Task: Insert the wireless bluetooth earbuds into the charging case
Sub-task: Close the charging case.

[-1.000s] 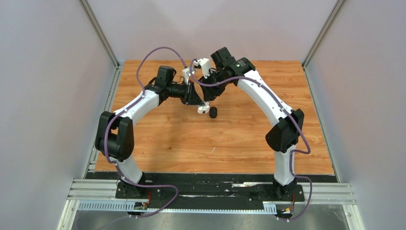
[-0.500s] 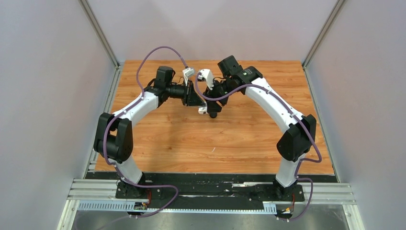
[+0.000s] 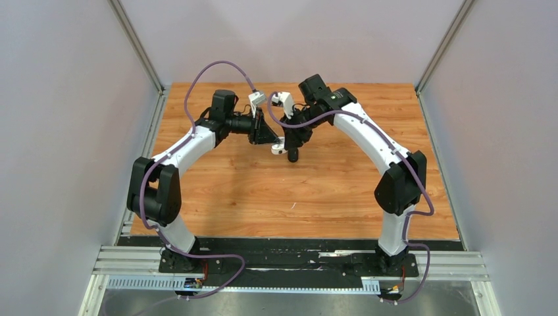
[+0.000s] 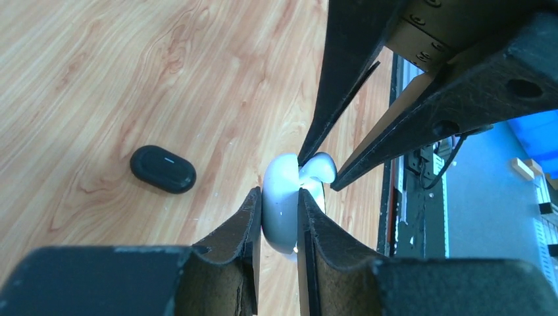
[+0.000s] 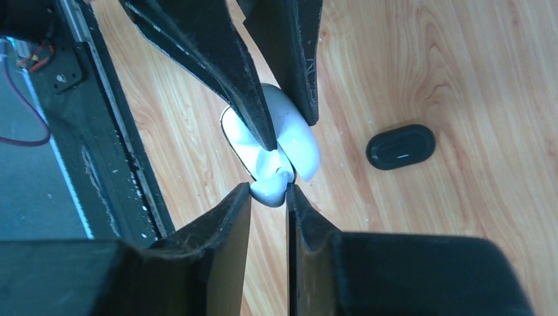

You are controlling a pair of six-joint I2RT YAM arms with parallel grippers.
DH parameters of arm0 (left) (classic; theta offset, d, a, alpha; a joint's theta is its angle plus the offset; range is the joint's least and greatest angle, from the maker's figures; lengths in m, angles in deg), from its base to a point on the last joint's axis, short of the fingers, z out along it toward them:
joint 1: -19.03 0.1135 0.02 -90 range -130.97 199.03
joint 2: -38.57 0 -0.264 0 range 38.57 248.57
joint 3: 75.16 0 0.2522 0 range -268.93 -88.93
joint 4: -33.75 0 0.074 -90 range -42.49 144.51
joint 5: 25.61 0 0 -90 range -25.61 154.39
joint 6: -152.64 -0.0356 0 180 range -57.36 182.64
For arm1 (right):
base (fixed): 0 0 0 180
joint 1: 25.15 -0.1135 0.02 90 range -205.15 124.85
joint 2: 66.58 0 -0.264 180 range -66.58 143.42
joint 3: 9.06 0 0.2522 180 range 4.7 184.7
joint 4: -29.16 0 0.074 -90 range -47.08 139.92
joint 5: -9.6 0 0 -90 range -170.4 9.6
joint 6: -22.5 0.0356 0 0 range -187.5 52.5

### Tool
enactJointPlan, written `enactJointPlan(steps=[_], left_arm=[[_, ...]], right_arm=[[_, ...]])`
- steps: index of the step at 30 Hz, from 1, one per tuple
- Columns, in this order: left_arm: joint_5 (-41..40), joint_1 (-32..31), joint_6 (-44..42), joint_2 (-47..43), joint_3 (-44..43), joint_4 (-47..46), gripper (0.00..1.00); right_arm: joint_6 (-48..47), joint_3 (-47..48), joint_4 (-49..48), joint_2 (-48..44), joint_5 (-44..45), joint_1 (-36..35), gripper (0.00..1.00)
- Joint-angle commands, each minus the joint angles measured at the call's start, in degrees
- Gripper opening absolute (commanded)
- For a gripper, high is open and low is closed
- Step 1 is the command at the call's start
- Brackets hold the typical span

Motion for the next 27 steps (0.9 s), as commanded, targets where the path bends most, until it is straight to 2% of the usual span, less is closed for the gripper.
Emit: enactJointPlan(steps=[1,4,9,16,22,27], left_arm=[[3.82,-0.57,-4.1,-2.95,-0.68,0.78,0.0],[3.5,-0.57,-5.07,-2.64,-0.64,1.29,0.0],[3.38,-0.51,-4.51,-2.51,-0.46,1.48,0.0],[4.63,-0.55,-2.4,-2.03,-0.69,-0.6,0.0],[5.78,-0.54,-1.37,-1.72,-1.43,-0.65,0.0],[7.0,-0.49,-1.28,-1.24,-2.2,0.06,0.0]], right_arm=[[5.3,2.84,-2.58,1.68,-5.52,1.79,0.29],[6.74,3.24,-2.33,2.31,-8.32,3.06,0.44],[-1.4,5.19,1.7,1.49,-15.41,5.44,0.53],[-10.55,1.06,2.84,-1.66,-19.88,8.12,0.55],[-13.47,2.58,2.8,-0.83,-19.53,7.95,0.55],[-19.88,1.92,3.14,-1.75,-18.44,5.96,0.55]])
